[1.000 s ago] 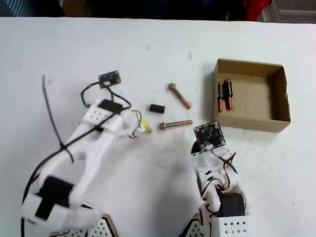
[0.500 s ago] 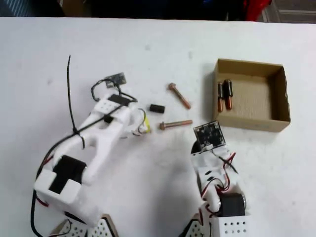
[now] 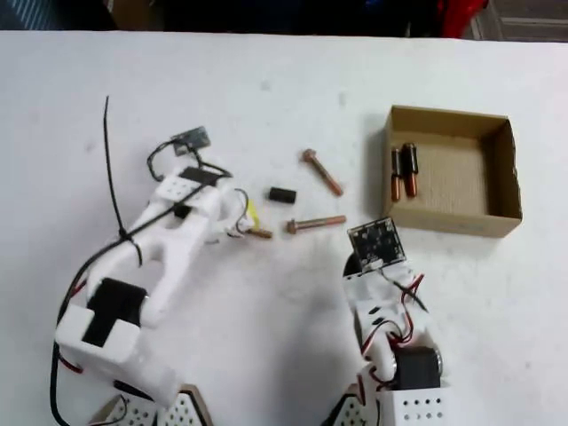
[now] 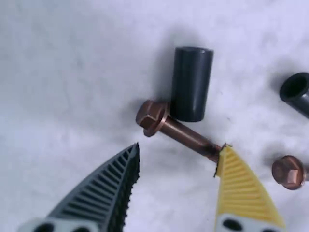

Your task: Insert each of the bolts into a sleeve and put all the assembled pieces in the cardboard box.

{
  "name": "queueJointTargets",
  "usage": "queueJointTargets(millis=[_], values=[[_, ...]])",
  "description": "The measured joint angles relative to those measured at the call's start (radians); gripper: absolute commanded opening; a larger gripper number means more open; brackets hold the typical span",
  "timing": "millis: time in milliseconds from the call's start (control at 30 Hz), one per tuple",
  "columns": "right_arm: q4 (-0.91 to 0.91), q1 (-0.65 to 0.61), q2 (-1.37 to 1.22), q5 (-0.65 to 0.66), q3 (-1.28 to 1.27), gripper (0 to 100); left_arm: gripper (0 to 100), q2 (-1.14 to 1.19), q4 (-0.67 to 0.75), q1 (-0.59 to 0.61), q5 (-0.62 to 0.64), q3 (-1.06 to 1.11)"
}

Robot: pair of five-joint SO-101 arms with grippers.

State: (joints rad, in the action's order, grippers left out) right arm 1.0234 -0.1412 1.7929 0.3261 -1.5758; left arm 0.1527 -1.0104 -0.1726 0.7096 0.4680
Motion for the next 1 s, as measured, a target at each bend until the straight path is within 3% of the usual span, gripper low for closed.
queueJointTargets(millis=[1000], values=[[0.000, 0.000, 0.000, 0.000, 0.000, 2.0, 27, 0.000, 0.012, 0.043, 0.000, 0.037]])
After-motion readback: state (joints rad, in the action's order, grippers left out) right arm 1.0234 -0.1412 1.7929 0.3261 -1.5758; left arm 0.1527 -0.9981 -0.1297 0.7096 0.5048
